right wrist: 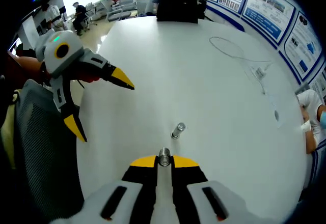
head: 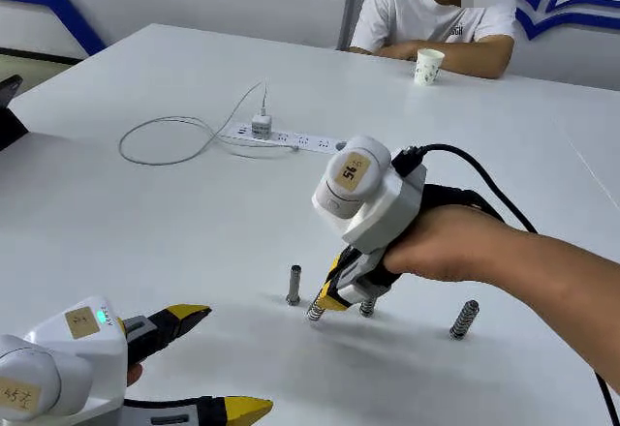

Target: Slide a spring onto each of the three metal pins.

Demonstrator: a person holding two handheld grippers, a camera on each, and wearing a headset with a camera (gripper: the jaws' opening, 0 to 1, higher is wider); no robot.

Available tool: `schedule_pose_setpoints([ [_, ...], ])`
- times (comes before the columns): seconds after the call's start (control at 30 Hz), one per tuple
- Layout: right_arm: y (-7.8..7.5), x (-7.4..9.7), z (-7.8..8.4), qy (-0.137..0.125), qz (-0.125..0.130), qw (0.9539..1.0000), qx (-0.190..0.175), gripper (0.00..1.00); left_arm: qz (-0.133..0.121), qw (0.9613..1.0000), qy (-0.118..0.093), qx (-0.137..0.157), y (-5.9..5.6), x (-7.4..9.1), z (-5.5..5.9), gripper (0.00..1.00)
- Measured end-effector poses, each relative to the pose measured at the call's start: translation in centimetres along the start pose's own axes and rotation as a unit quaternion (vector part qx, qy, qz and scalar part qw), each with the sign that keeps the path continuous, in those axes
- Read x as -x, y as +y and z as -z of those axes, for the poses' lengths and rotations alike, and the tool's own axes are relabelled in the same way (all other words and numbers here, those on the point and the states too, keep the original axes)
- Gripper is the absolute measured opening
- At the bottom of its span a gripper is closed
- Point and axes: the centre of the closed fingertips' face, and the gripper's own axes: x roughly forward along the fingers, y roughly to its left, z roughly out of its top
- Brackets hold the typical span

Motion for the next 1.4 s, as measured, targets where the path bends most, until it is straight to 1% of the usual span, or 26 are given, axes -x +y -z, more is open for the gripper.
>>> schedule_pose_setpoints([
  [0.43,-0.4,2.3,-0.6,0.017,-0.009,0.9997,0.012,0.12,0.002,1.0000,0.000,-0.002,0.0,0.0,0.0,0.77],
  [0.63,-1.2,3.4,-1.5,0.022,-0.006,0.9995,0.020,0.12,0.002,1.0000,0.000,-0.002,0.0,-0.1,-0.1,0.77],
  [0.8,-1.8,4.0,-2.4,0.024,-0.004,0.9993,0.028,0.12,0.003,1.0000,-0.001,-0.003,-0.1,-0.1,-0.1,0.77],
  [1.0,-1.8,4.2,-3.5,0.025,-0.007,0.9990,0.037,0.12,0.002,1.0000,-0.001,-0.002,0.0,-0.1,-0.1,0.77],
  [1.4,-1.8,3.5,-5.0,0.036,-0.015,0.9979,0.052,0.12,0.002,1.0000,-0.003,-0.003,0.1,-0.2,-0.3,0.77],
])
